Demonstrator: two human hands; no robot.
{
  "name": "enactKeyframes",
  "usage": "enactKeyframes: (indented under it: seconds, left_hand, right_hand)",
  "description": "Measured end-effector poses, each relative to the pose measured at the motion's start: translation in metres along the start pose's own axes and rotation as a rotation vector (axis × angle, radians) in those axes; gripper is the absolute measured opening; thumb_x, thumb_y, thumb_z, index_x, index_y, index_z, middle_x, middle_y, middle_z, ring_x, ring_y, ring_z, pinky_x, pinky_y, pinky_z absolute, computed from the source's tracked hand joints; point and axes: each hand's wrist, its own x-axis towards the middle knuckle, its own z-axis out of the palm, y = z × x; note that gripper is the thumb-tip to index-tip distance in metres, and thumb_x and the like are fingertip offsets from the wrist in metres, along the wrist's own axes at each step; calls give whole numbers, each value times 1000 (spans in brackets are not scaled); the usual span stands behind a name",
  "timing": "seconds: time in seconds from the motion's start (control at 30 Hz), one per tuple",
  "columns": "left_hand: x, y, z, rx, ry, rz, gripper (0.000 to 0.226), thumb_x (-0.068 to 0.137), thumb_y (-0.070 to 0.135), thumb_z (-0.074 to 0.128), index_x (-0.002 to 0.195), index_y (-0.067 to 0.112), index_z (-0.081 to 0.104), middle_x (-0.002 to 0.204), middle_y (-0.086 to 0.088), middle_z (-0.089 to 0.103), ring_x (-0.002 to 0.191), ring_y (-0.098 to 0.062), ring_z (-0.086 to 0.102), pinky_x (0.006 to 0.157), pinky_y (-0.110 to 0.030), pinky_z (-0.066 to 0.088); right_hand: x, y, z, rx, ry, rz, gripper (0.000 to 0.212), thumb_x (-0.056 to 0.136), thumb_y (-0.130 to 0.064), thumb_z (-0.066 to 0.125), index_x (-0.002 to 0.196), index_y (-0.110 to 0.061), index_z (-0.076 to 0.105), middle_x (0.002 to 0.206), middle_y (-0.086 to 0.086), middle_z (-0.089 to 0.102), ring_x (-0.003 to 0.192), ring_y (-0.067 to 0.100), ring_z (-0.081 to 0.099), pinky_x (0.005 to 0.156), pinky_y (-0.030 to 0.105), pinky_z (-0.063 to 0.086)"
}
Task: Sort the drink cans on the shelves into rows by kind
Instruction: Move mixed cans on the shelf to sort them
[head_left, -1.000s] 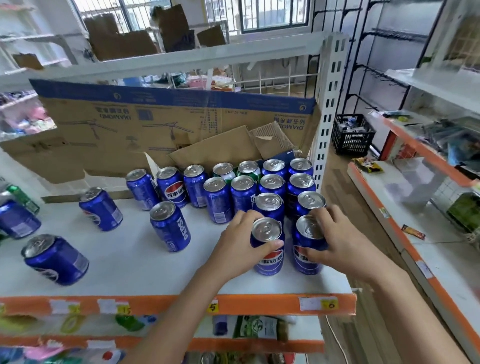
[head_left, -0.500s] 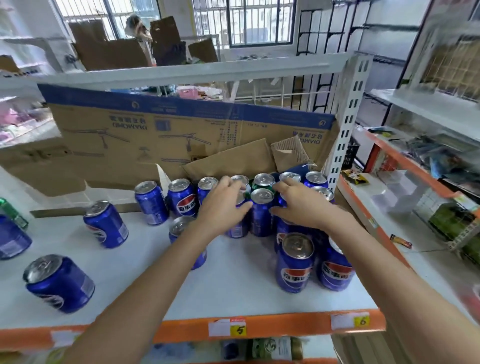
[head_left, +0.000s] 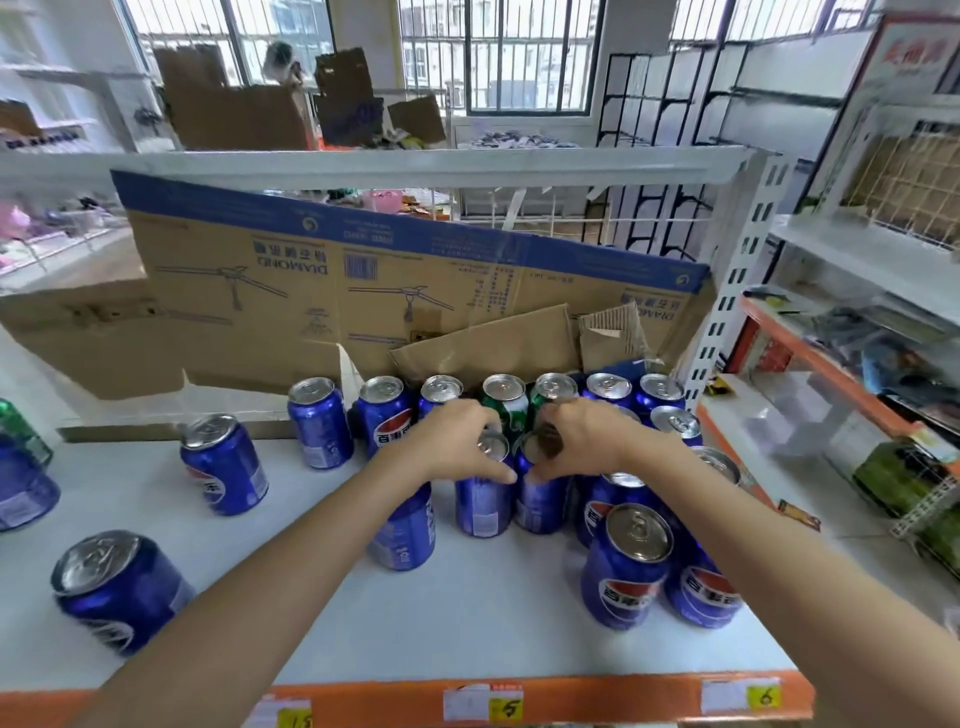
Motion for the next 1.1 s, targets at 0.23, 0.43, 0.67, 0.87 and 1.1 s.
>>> enactKeyframes:
  seconds: [0.23, 0.43, 0.67, 0.87, 1.1]
  left_hand:
    - [-15, -3, -12, -77, -119, 19, 44, 76, 54, 68, 105, 21, 61, 102, 3, 62, 91, -12, 57, 79, -33, 49]
    - [40, 0, -23, -7, 126, -42, 45, 90, 37, 59, 127, 15, 49, 116, -7, 48, 109, -25, 51, 91, -36, 43]
    - [79, 9, 4, 144, -4, -133, 65, 81, 34, 71, 129, 5, 40, 126, -15, 40, 117, -36, 48, 95, -41, 40]
    - [73, 10, 3, 27, 88, -192, 62, 72, 37, 79, 115, 4, 52, 121, -11, 39, 113, -33, 47, 93, -41, 41]
    - [18, 14, -59, -86, 385, -169, 62, 67, 45, 78, 118, 17, 60, 101, 4, 40, 92, -14, 48, 74, -29, 40]
  right_hand:
    - [-10, -6, -7, 77, -46, -71, 54, 77, -57, 63, 108, -14, 54, 98, 2, 56, 94, 23, 57, 73, 30, 44]
    - [40, 29, -19, 37, 162, 121, 45, 92, -39, 50, 122, -5, 49, 120, 16, 49, 113, 35, 50, 89, 39, 42]
    - [62, 25, 1, -173, 48, 187, 70, 84, -47, 62, 130, -3, 33, 134, 15, 45, 123, 31, 46, 101, 41, 33]
    - [59, 26, 5, -97, 165, 199, 72, 76, -43, 71, 125, -8, 34, 132, 13, 50, 123, 31, 46, 102, 44, 30]
    - [35, 8, -43, 147, 284, 73, 78, 67, -37, 79, 124, -6, 35, 131, 13, 43, 124, 31, 36, 99, 42, 37]
